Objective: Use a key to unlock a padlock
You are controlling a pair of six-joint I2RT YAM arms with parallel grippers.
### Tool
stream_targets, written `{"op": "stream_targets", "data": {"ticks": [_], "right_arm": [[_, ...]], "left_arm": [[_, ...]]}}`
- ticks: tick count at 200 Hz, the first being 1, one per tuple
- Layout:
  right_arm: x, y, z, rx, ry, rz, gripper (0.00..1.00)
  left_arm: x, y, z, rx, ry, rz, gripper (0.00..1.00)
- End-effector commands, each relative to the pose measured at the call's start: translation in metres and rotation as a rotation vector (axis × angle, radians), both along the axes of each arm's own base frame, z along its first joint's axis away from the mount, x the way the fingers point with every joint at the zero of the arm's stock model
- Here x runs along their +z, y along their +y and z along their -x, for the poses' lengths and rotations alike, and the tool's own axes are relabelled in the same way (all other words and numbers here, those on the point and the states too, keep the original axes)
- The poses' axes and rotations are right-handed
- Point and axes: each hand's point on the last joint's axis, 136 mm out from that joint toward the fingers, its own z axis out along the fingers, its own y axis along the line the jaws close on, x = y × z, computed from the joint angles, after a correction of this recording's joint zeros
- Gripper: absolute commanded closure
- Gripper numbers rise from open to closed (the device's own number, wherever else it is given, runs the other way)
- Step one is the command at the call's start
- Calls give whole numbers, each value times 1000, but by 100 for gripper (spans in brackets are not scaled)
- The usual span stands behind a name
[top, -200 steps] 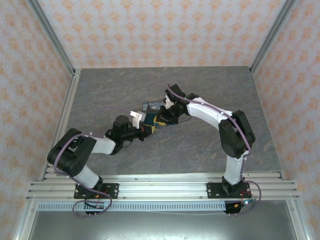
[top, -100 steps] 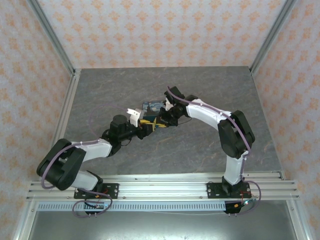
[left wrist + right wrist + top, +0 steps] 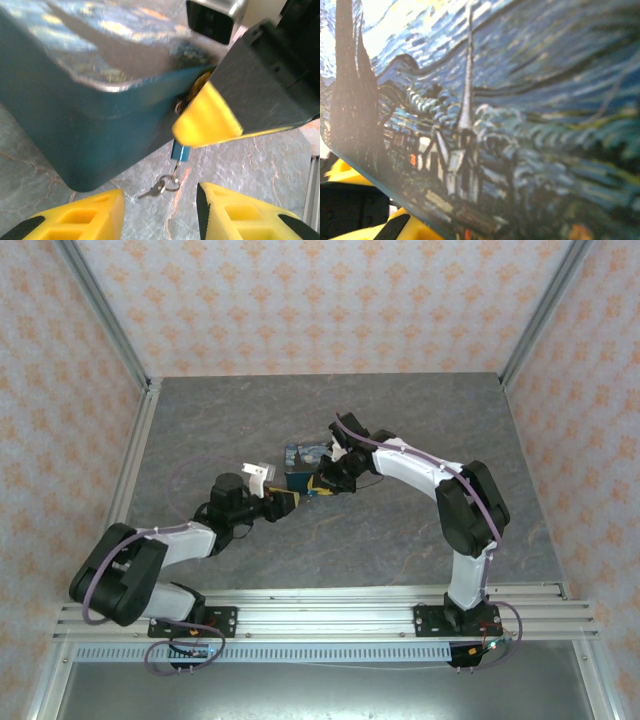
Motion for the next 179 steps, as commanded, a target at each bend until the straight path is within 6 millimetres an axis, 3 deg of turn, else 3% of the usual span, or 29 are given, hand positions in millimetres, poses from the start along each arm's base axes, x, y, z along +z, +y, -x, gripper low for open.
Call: {"op": "stream_targets", "data": {"ticks": [1,31,91,179], "right_arm": [[16,7,0,1,-3,-35,100],[16,8,1,2,3,-39,100],[19,10,0,5,4,-50,100],[21,10,-2,2,2,-51,100]], "left_arm": [[13,-12,0,-46,-18,97,59],[8,-17,-2,-54,-20,108,64],[-2,-25,-2,-74,-14,112,65],[1,-36,-7,-107,-43,131,74]]}}
